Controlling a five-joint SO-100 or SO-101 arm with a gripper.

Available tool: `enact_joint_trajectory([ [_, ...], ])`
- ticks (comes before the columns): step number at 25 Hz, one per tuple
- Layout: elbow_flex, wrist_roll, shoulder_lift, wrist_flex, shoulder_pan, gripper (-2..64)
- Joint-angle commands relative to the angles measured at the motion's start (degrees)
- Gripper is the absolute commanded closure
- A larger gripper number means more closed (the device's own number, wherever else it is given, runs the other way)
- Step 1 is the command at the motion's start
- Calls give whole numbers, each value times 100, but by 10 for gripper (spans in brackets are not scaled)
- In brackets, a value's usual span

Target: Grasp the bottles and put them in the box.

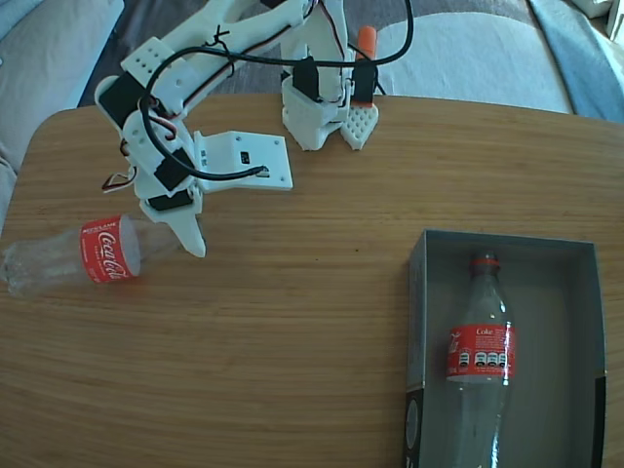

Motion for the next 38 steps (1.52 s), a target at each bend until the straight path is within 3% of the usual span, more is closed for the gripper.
enact_joint_trajectory([
  [1,-422,-26,-79,-44,35,237],
  [14,-501,-26,-826,-896,44,237],
  [33,-466,-35,-1283,-1169,44,246],
  [38,-413,-70,-1310,-1468,44,246],
])
